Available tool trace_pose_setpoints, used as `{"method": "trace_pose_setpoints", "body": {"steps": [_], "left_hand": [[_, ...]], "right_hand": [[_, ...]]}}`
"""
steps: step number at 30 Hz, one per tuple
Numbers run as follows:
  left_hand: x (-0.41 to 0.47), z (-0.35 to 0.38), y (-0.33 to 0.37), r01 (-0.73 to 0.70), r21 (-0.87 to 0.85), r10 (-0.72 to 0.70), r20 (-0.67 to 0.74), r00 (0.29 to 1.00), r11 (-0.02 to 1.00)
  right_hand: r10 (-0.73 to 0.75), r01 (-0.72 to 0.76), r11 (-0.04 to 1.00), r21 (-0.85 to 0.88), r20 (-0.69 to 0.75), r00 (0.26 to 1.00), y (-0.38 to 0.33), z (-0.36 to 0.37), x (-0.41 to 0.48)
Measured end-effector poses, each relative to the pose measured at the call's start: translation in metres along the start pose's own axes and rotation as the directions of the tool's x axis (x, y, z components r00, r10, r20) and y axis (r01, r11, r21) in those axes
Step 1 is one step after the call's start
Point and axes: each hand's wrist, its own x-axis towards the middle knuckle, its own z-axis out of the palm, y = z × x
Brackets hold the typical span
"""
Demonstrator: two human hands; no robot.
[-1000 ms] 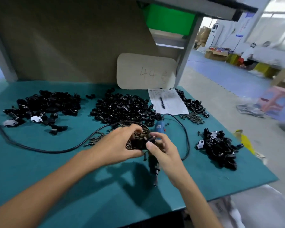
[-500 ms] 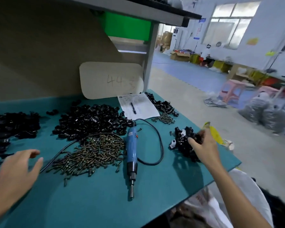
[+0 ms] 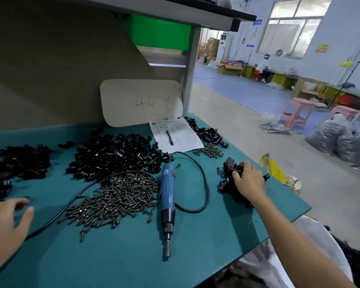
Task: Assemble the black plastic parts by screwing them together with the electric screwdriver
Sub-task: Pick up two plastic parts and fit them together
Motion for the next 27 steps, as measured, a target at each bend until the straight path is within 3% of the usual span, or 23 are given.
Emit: {"method": "trace_pose_setpoints", "body": {"steps": [4,8,10,13,16,18,21,24,27], "left_hand": [[0.000,-0.030,0.027,0.007,0.122,-0.006,-0.005,1.000,0.992],[-0.001,-0.047,0.067,0.039,0.242,-0.028,-0.050,0.998,0.969],[0.005,-0.041,0.074,0.057,0.241,-0.039,-0.075,0.996,0.969],[0.021,-0.031,0.076,0.064,0.283,-0.027,-0.135,0.990,0.957],[0.040,-0.028,0.070,0.166,0.357,-0.174,-0.011,0.985,0.919],[0.048,-0.026,0.059,0.243,0.351,-0.290,0.086,0.953,0.904],[0.049,-0.023,0.044,0.144,0.398,-0.211,0.132,0.968,0.906],[0.048,-0.027,0.039,0.152,0.414,-0.210,0.097,0.973,0.898],[0.040,-0.030,0.036,0.161,0.435,-0.201,0.047,0.978,0.886]], "right_hand": [[-0.076,0.071,0.995,-0.075,-0.071,0.995,-0.018,-0.009,-0.004],[-0.291,0.293,0.953,0.081,-0.032,0.956,-0.088,-0.011,-0.013],[-0.439,0.423,0.891,0.162,0.075,0.895,-0.135,-0.003,-0.019],[-0.632,0.585,0.775,0.240,0.245,0.736,-0.203,0.025,-0.028],[-0.698,0.686,0.702,0.193,0.377,0.608,-0.260,0.062,-0.025],[-0.657,0.684,0.718,0.125,0.447,0.608,-0.280,0.083,-0.017],[-0.566,0.658,0.753,-0.002,0.508,0.649,-0.289,0.110,-0.010],[-0.570,0.674,0.733,-0.094,0.454,0.684,-0.288,0.123,-0.006],[-0.579,0.654,0.756,-0.026,0.441,0.686,-0.284,0.118,0.000]]}}
